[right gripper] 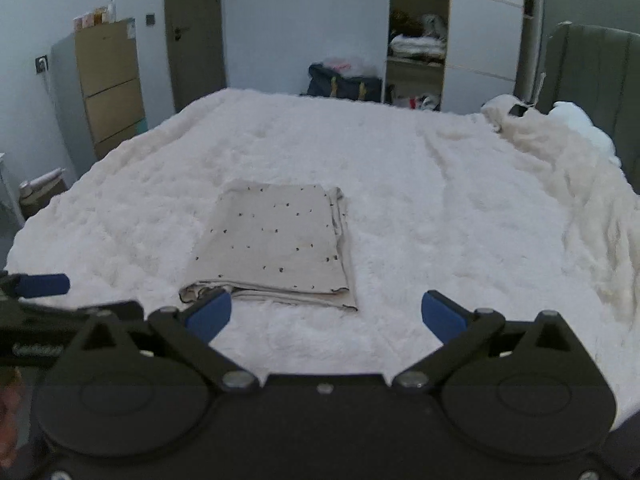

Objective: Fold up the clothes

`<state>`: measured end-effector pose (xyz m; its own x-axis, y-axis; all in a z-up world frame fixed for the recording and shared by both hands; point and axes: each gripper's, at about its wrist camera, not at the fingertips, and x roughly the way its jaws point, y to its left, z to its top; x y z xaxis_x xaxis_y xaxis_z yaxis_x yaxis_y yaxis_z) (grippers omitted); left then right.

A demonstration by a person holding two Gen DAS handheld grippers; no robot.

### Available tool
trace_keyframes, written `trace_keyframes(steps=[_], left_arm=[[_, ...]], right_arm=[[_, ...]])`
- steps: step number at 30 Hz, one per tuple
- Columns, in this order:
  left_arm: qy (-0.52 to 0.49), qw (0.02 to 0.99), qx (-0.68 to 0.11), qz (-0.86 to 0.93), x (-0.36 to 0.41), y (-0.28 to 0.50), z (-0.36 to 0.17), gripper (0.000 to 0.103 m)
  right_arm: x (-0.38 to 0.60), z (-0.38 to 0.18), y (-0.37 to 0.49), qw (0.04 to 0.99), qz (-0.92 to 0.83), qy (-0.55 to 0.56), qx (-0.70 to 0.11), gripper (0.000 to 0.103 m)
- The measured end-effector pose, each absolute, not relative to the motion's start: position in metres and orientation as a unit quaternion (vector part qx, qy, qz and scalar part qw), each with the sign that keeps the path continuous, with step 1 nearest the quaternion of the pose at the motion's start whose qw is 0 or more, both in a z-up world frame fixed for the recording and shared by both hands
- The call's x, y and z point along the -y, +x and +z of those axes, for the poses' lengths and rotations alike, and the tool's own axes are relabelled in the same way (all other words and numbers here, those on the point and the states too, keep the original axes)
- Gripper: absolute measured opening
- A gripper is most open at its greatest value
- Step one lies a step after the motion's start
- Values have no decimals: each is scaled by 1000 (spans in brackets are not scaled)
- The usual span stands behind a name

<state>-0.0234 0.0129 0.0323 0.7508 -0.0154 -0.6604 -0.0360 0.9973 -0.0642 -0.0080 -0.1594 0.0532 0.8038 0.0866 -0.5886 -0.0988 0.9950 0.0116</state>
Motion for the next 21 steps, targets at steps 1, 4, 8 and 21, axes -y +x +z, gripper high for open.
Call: trace_keyframes(steps=[1,4,8,21], left_arm=[[-35,934,-355,9,-11,-24,29,103],[-6,935,-353,43,-3,-25,21,103],[3,930,-361,65,-5,-19,14,103],[16,918,-389,82,-18,-1,-20,103]], right_arm=[[156,49,-8,948,47,-15,-315,103],[148,38,-5,943,37,-31,-328,103],[144,27,1,941,33,-38,-335,103],[127,-9,14,928,36,-33,-370,103]])
